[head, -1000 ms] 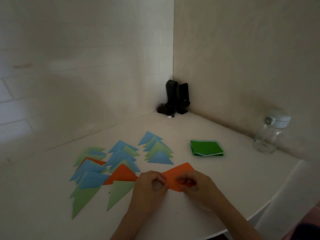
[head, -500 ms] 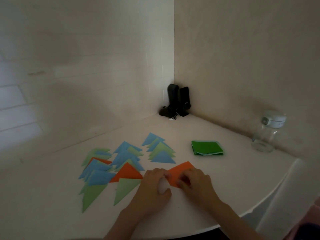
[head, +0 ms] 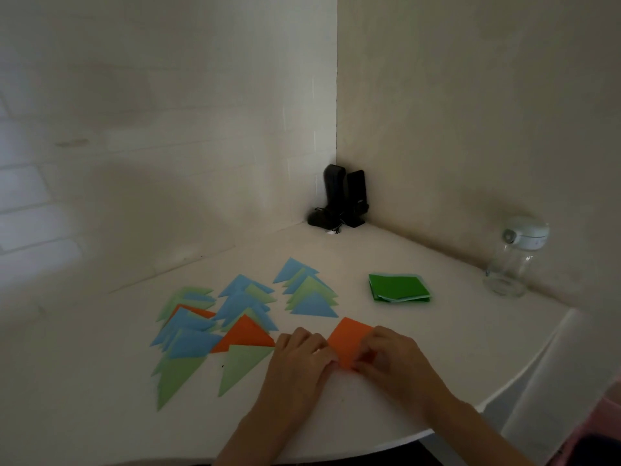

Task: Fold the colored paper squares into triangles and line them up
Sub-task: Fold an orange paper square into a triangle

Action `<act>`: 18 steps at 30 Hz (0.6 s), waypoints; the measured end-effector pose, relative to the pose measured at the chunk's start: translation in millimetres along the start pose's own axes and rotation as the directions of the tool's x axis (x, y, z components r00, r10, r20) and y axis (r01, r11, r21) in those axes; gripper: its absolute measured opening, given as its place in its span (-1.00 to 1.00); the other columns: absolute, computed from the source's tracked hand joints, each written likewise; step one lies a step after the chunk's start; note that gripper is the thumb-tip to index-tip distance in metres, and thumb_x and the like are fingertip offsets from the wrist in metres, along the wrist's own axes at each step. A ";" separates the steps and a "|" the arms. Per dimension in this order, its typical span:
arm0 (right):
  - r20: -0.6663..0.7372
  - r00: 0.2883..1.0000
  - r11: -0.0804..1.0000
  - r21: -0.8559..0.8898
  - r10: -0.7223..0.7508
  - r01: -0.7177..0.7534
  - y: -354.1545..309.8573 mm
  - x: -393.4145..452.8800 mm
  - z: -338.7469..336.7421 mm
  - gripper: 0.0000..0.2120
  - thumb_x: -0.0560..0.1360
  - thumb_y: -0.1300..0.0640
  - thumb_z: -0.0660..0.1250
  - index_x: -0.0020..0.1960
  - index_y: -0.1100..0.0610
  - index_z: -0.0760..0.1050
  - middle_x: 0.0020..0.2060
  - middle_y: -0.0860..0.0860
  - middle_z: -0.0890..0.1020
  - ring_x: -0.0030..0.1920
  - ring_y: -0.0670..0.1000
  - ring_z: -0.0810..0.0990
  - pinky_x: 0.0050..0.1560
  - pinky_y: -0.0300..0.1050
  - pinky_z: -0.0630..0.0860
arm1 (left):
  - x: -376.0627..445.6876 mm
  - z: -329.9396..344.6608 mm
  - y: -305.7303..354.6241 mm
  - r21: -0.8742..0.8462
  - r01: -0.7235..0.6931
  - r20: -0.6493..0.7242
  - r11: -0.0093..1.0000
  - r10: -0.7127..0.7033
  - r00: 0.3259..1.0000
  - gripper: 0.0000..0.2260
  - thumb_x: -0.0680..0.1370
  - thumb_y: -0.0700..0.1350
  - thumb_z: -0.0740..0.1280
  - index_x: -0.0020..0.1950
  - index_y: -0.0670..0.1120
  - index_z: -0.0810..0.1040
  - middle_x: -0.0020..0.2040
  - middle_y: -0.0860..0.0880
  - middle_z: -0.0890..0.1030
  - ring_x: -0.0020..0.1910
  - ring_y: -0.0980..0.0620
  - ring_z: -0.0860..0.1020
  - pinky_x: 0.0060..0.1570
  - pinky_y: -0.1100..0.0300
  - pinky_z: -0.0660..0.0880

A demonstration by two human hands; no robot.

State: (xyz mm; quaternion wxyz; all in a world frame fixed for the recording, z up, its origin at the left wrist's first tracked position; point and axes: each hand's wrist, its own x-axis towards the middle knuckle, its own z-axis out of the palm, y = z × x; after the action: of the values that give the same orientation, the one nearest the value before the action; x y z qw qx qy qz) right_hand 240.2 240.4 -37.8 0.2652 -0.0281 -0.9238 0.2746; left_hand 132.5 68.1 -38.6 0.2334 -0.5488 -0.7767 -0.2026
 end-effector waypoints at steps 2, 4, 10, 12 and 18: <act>0.015 0.999 0.999 -0.018 -0.037 0.037 2.9 -5.5 -1.4 -0.81 0.39 -0.11 0.34 -0.20 -0.02 0.63 -0.17 -0.25 0.55 -0.17 -0.28 0.51 -0.15 -0.46 0.41 | -0.5 -1.0 4.4 0.024 -0.008 0.000 1.000 0.008 1.000 -0.87 0.53 0.01 0.21 -0.17 0.10 0.52 -0.17 0.14 0.53 -0.15 0.06 0.44 -0.17 0.18 0.23; 0.030 0.997 0.996 -0.051 -0.071 0.072 4.8 -11.0 -1.6 -0.76 0.44 -0.16 0.31 -0.18 -0.03 0.65 -0.13 -0.18 0.59 -0.16 -0.25 0.53 -0.13 -0.36 0.46 | -2.0 -0.2 7.9 0.022 -0.003 0.004 1.000 0.003 1.000 -0.87 0.53 0.00 0.20 -0.18 0.08 0.51 -0.19 0.12 0.51 -0.17 0.04 0.45 -0.18 0.18 0.24; -0.003 0.999 0.998 -0.017 -0.053 0.053 3.4 -9.4 2.4 -0.77 0.40 -0.16 0.35 -0.17 -0.02 0.64 -0.12 -0.13 0.59 -0.13 -0.23 0.53 -0.09 -0.31 0.47 | -0.4 -0.8 13.5 -0.126 0.054 0.034 0.991 -0.050 0.998 -0.83 0.59 0.04 0.14 -0.13 0.05 0.47 -0.18 0.10 0.48 -0.19 0.05 0.43 -0.18 0.14 0.29; -0.003 0.999 0.999 0.009 -0.042 0.042 3.2 -6.0 5.6 -0.80 0.41 -0.11 0.36 -0.20 0.01 0.63 -0.12 -0.12 0.58 -0.14 -0.23 0.54 -0.09 -0.32 0.46 | 0.9 -2.2 11.1 -0.244 0.107 0.045 0.964 -0.099 0.994 -0.86 0.58 0.07 0.17 -0.10 0.08 0.45 -0.16 0.13 0.49 -0.16 0.09 0.42 -0.14 0.15 0.31; -0.031 1.000 1.000 0.021 0.000 0.001 11.5 -6.4 8.9 -0.76 0.38 -0.12 0.35 -0.22 0.05 0.61 -0.12 -0.12 0.56 -0.13 -0.22 0.52 -0.06 -0.40 0.42 | -4.3 3.8 -9.5 -0.322 0.227 0.085 0.919 -0.211 0.974 -0.75 0.44 0.20 0.30 -0.13 0.03 0.54 -0.18 0.12 0.50 -0.16 0.12 0.42 -0.13 0.21 0.37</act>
State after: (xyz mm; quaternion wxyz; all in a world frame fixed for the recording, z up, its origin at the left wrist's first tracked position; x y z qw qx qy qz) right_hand 240.1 244.5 -53.2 0.2798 -0.0292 -0.9167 0.2837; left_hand 124.2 64.0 -44.7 0.0954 -0.4947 -0.7936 -0.3412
